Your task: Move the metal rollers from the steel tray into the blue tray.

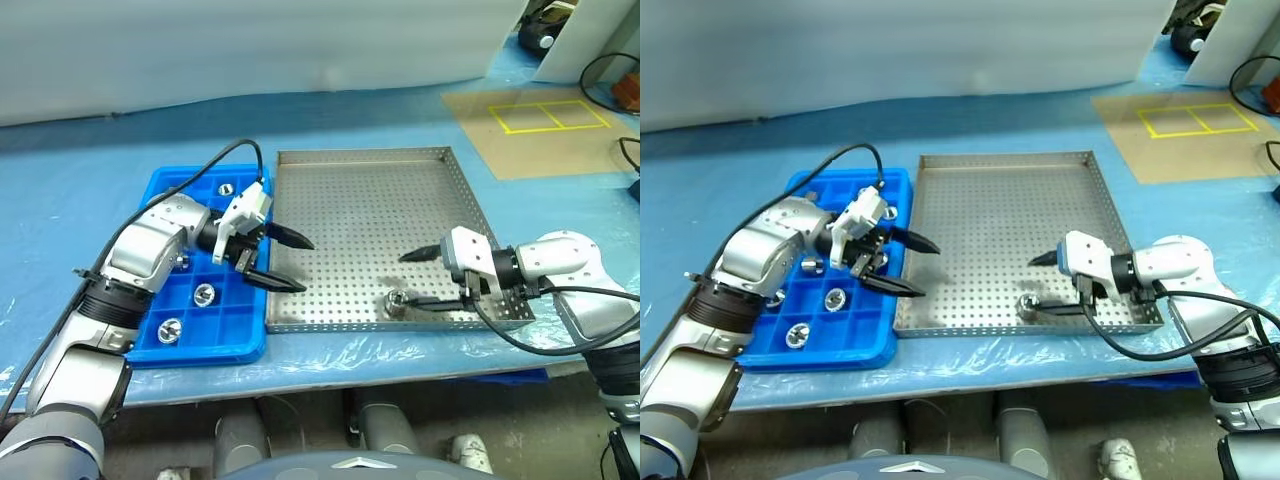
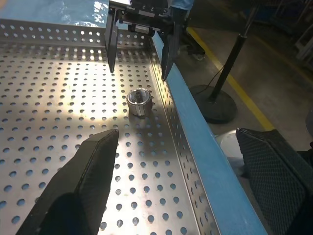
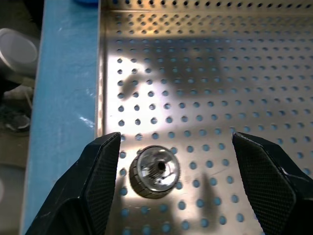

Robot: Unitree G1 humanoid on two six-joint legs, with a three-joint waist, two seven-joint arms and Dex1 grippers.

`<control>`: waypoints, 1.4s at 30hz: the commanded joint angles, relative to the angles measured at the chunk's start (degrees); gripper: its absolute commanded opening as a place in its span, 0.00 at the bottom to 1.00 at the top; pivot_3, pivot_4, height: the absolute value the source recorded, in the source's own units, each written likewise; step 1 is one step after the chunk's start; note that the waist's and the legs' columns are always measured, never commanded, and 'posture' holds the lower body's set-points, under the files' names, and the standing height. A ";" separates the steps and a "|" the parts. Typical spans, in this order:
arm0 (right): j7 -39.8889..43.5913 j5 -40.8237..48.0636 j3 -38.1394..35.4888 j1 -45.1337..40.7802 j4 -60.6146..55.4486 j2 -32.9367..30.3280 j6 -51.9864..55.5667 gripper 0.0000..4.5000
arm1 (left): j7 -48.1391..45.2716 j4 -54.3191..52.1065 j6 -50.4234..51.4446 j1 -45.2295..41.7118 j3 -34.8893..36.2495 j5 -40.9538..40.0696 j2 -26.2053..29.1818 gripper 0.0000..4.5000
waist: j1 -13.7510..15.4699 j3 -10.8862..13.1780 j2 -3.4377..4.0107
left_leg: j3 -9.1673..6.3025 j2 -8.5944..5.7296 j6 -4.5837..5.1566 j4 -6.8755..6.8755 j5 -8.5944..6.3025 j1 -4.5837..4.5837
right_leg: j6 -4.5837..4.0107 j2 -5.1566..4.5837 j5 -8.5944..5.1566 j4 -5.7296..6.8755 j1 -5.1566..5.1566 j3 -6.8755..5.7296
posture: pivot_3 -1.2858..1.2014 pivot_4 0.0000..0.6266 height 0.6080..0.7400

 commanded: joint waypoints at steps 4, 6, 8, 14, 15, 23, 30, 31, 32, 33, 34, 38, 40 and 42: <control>2.52 -1.45 3.57 -1.13 4.00 0.24 -5.45 0.83 | 1.75 -6.39 2.09 3.16 2.56 -1.47 1.97 0.91 | 0.15 0.00 0.00 | 0.00 -0.02 0.04 0.00 -0.02 0.00 | 0.00 -0.13 0.00 -0.01 0.01 -0.04 | 0.44 0.24 1.00; 2.88 -1.84 4.42 -2.00 5.83 0.76 -6.25 0.83 | 2.16 -7.47 2.49 4.02 2.93 -1.58 2.56 0.91 | 0.17 0.00 0.00 | 0.00 -0.01 0.04 0.00 -0.02 0.01 | 0.00 -0.13 0.00 0.00 0.02 -0.05 | 0.44 0.24 1.00; 2.72 -2.55 4.97 -2.89 8.47 1.32 -7.53 0.83 | 2.74 -8.36 2.76 4.78 3.29 -1.61 3.09 0.91 | 0.14 -0.01 -0.01 | 0.00 0.00 0.03 0.00 -0.02 0.10 | 0.00 -0.13 0.00 0.01 0.09 -0.05 | 0.44 0.24 1.00; 3.33 -2.04 4.73 -4.23 12.37 2.03 -7.81 0.83 | 3.64 -10.60 3.99 6.78 4.20 -2.32 4.64 0.91 | 0.62 -0.01 -0.01 | 0.00 -0.01 0.03 -0.01 -0.02 0.13 | 0.00 -0.15 0.00 0.00 0.14 -0.07 | 0.45 0.24 1.00; 3.61 -1.35 4.41 -4.30 11.87 1.95 -6.77 0.83 | 3.70 -10.83 4.12 7.03 4.27 -2.44 4.88 0.91 | 0.90 -0.01 -0.01 | 0.00 0.00 0.04 -0.02 -0.02 0.14 | 0.00 -0.14 -0.01 -0.02 0.14 -0.07 | 0.45 0.24 1.00; 2.36 -1.74 4.44 -4.07 12.07 2.53 -5.62 0.83 | 4.08 -10.89 3.98 7.15 3.87 -2.21 4.93 0.91 | 1.25 -0.01 -0.01 | 0.02 0.00 0.05 -0.02 -0.03 0.16 | 0.00 -0.15 0.00 -0.02 0.14 -0.08 | 0.45 0.24 1.00; 0.05 -2.49 6.36 -1.22 10.15 5.09 -5.80 0.83 | 3.76 -10.42 3.12 6.64 3.47 -1.65 4.82 0.91 | 1.25 -0.01 -0.01 | 0.02 0.03 0.05 -0.09 -0.04 0.16 | 0.01 -0.13 -0.01 -0.09 0.14 -0.09 | 0.45 0.24 1.00; -0.14 -2.71 6.54 -1.16 10.61 5.40 -6.02 0.83 | 3.83 -10.57 3.13 6.61 3.46 -1.67 4.80 0.91 | 1.25 -0.01 -0.01 | 0.02 0.02 0.05 -0.15 -0.04 0.16 | 0.01 -0.13 -0.01 -0.13 0.14 -0.11 | 0.45 0.24 1.00; -0.58 -3.23 6.65 -1.30 11.55 5.75 -6.58 0.83 | 3.91 -10.67 3.15 6.60 3.46 -1.67 4.79 0.91 | 1.29 -0.01 -0.01 | 0.03 0.02 0.05 -0.18 -0.04 0.15 | 0.01 -0.14 -0.02 -0.14 0.14 -0.12 | 0.45 0.24 1.00; -0.86 -3.52 6.62 -1.48 12.40 6.03 -6.76 0.83 | 3.97 -10.77 3.14 6.63 3.47 -1.66 4.80 0.91 | 1.34 -0.01 0.00 | 0.03 0.02 0.05 -0.20 -0.04 0.15 | 0.01 -0.14 -0.02 -0.15 0.14 -0.13 | 0.45 0.24 1.00; -0.91 -3.62 6.46 -1.75 13.32 6.16 -6.97 0.79 | 4.05 -10.90 3.21 6.67 3.53 -1.71 4.82 0.91 | 1.39 -0.01 0.00 | 0.03 0.02 0.05 -0.22 -0.04 0.14 | 0.01 -0.14 -0.03 -0.17 0.13 -0.15 | 0.45 0.24 1.00; -1.18 -4.53 6.20 -2.72 16.39 5.86 -8.37 0.53 | 4.15 -11.22 3.28 6.96 3.78 -1.76 5.13 0.91 | 1.41 -0.01 0.00 | 0.04 -0.03 0.06 -0.22 -0.04 0.12 | 0.02 -0.15 -0.03 -0.20 0.13 -0.15 | 0.45 0.24 1.00; -1.38 -5.17 6.16 -3.27 17.80 5.71 -9.33 0.47 | 4.09 -11.40 3.25 7.22 3.88 -1.78 5.36 0.91 | 1.39 -0.01 0.00 | 0.05 -0.03 0.06 -0.18 -0.04 0.14 | 0.02 -0.16 -0.03 -0.17 0.14 -0.12 | 0.45 0.24 1.00; -0.09 -4.45 6.08 -3.35 17.96 5.36 -8.92 0.41 | 4.14 -11.62 3.40 7.36 3.97 -1.91 5.43 0.91 | 1.39 -0.01 -0.01 | 0.04 -0.03 0.05 -0.14 -0.03 0.16 | 0.02 -0.17 -0.03 -0.12 0.15 -0.11 | 0.45 0.24 1.00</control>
